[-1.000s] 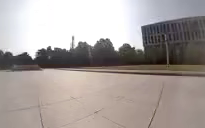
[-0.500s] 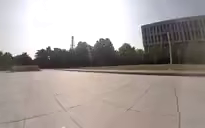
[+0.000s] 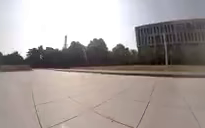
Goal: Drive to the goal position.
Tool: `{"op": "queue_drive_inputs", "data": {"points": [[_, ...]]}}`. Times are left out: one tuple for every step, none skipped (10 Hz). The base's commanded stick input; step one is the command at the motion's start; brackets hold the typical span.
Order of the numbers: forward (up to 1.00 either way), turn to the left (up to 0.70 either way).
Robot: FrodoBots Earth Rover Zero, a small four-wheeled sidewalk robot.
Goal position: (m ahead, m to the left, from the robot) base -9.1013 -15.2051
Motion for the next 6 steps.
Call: {"op": "queue_drive_inputs", "data": {"points": [[1.00,-0.39],[1.00,-0.39],[1.00,-0.39],[1.00,-0.35],[1.00,0.01],[1.00,0.01]]}}
